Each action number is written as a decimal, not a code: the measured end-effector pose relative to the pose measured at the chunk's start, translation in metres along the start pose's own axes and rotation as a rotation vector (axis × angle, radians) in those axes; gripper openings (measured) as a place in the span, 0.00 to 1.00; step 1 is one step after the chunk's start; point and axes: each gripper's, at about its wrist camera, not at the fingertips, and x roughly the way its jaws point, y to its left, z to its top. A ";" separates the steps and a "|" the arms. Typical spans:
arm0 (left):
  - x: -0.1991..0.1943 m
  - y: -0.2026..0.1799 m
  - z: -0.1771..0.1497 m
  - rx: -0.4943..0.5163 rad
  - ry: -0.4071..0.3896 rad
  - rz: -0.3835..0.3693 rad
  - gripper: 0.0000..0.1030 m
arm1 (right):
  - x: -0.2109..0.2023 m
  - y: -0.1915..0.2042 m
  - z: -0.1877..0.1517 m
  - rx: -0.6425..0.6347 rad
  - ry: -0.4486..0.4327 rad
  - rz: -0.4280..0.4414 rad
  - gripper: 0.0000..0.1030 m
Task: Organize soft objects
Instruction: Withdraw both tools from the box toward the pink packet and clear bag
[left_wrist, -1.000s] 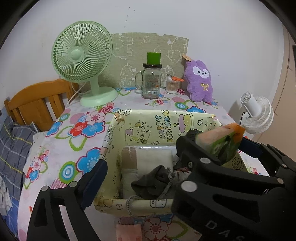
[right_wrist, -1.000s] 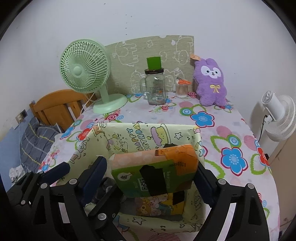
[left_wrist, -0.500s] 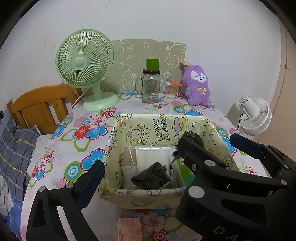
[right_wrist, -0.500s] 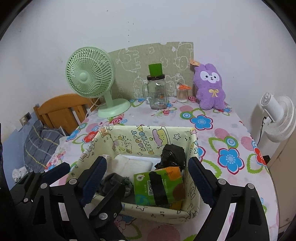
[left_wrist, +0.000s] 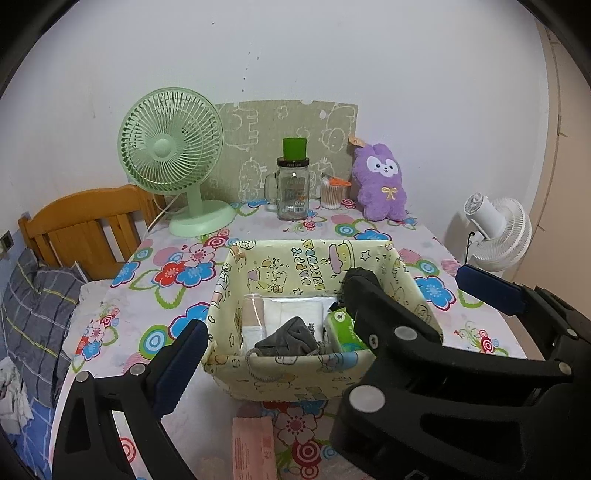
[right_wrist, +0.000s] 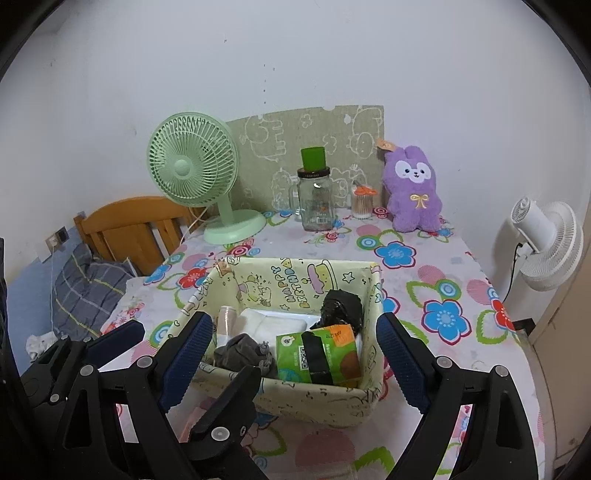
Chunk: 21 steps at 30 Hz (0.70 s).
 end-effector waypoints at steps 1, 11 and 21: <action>-0.002 -0.001 -0.001 0.000 -0.003 0.000 0.97 | -0.004 0.000 0.000 0.000 -0.003 -0.003 0.92; -0.022 -0.009 -0.007 0.002 -0.023 -0.004 0.97 | -0.028 -0.001 -0.008 0.011 -0.027 -0.013 0.96; -0.041 -0.013 -0.017 0.004 -0.049 -0.008 0.98 | -0.049 0.001 -0.015 0.001 -0.037 -0.026 0.97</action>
